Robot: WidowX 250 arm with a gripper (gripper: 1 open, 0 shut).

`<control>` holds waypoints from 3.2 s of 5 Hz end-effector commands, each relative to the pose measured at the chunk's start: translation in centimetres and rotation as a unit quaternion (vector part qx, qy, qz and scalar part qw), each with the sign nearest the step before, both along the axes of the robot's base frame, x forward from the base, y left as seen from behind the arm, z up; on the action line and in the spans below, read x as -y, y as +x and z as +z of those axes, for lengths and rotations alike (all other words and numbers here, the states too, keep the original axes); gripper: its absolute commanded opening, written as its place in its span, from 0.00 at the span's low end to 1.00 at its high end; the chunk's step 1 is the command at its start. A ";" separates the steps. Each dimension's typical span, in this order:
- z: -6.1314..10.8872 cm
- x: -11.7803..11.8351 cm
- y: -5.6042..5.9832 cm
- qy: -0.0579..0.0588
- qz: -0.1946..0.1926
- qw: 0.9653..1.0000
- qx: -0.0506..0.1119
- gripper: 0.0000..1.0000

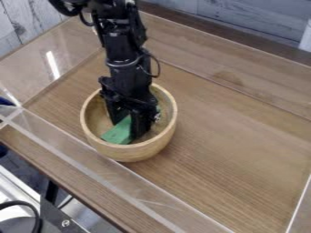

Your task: Remove the green block from inside the brown bowl and put it on the table

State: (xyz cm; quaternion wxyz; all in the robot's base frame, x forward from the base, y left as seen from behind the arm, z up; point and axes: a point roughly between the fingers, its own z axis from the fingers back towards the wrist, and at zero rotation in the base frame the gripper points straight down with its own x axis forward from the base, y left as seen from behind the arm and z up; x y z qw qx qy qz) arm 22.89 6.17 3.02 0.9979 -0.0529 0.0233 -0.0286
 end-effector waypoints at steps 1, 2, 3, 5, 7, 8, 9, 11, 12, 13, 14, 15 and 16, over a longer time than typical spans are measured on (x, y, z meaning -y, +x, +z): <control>-0.2 -0.4 0.2 0.001 0.009 1.000 0.003 0.00; -0.5 -0.5 0.2 -0.001 0.013 1.000 0.002 0.00; -0.7 -0.6 0.1 -0.002 0.016 1.000 0.002 0.00; -1.0 -0.7 0.1 -0.004 0.021 1.000 0.002 0.00; -1.3 -0.8 0.1 -0.005 0.027 1.000 0.003 0.00; -1.4 -0.9 0.1 -0.005 0.030 1.000 0.003 0.00; -1.5 -1.0 0.2 -0.005 0.034 0.999 0.003 0.00; -1.7 -1.1 0.2 -0.004 0.041 0.999 0.003 0.00; -1.2 -1.0 0.3 -0.006 0.043 0.999 0.005 0.00; -0.7 -1.0 0.3 -0.007 0.045 0.999 0.007 0.00; -0.3 -0.9 0.4 -0.009 0.047 0.999 0.009 0.00; 0.2 -0.9 0.4 -0.010 0.048 0.999 0.010 0.00; 0.6 -0.8 0.5 -0.011 0.050 0.999 0.011 0.00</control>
